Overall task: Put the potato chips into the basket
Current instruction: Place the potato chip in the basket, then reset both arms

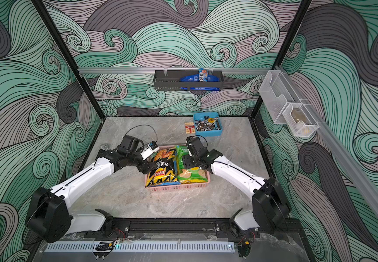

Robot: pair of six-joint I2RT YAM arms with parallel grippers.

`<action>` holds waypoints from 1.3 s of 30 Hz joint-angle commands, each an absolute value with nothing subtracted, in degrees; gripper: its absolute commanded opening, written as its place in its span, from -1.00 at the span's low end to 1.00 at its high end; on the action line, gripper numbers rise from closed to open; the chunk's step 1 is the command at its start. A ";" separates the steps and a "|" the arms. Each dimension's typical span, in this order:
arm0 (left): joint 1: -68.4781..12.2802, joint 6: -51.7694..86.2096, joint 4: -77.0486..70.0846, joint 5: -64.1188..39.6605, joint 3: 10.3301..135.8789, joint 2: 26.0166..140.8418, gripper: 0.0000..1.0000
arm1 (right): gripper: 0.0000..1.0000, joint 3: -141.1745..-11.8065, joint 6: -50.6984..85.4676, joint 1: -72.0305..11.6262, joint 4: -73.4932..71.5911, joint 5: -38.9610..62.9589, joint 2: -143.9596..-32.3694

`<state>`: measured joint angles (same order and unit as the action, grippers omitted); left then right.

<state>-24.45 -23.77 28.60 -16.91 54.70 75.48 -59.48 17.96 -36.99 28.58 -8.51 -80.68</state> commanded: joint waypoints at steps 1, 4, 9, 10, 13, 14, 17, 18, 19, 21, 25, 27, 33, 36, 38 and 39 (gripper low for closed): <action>-24.05 -23.23 30.00 -15.39 59.70 73.26 0.70 | 0.63 -61.72 17.24 -35.36 29.01 -6.75 -75.38; -23.09 -22.96 30.44 -15.87 62.31 72.08 0.78 | 0.81 -62.64 16.45 -33.28 28.90 -7.52 -72.14; -17.64 -19.11 27.24 -18.44 62.67 71.43 0.97 | 1.00 -59.94 16.10 -26.13 26.33 -12.43 -66.95; -16.04 -17.86 25.39 -18.10 61.73 71.43 0.97 | 1.00 -59.17 16.61 -24.01 26.10 -13.95 -66.00; -10.14 -15.27 21.12 -20.55 58.68 71.75 0.97 | 1.00 -55.32 16.96 -17.74 23.90 -17.92 -62.57; -8.25 -13.80 18.85 -20.38 57.35 71.87 0.97 | 1.00 -53.79 17.37 -15.34 22.95 -19.20 -61.49; -3.02 -7.91 7.21 -15.55 50.08 71.79 0.97 | 1.00 -48.59 17.51 -9.45 19.00 -20.16 -58.09; -1.93 -5.80 2.04 -12.27 46.79 71.39 0.97 | 1.00 -47.39 17.34 -9.08 18.02 -20.70 -57.15; -1.19 -4.74 -2.82 -9.56 43.60 70.99 0.97 | 1.00 -45.87 17.10 -9.03 16.78 -21.06 -56.37; -0.52 -3.85 -12.38 -6.36 36.71 69.70 0.97 | 1.00 -42.54 17.46 -9.00 13.51 -21.68 -53.77; -0.38 -0.99 -35.82 -2.35 21.92 67.16 0.97 | 1.00 -37.58 17.77 -8.94 7.86 -21.81 -47.42; -0.32 -1.22 -47.35 -3.24 16.87 67.92 0.97 | 1.00 -35.75 15.65 -9.02 4.77 -20.04 -43.54; -0.23 -0.07 -63.24 -3.29 13.26 77.79 0.97 | 1.00 -31.74 13.22 -8.97 -2.08 -15.91 -38.00; 0.50 2.25 -71.10 -4.42 13.36 84.67 0.97 | 1.00 -28.59 10.54 -8.93 -8.85 -15.95 -39.25; 0.57 2.40 -75.31 -4.51 12.31 88.43 0.97 | 1.00 -26.85 7.34 -8.77 -12.88 -16.20 -41.33; 0.61 2.00 -81.60 -4.95 10.99 90.87 0.97 | 1.00 -26.10 5.67 -8.63 -15.00 -16.25 -42.82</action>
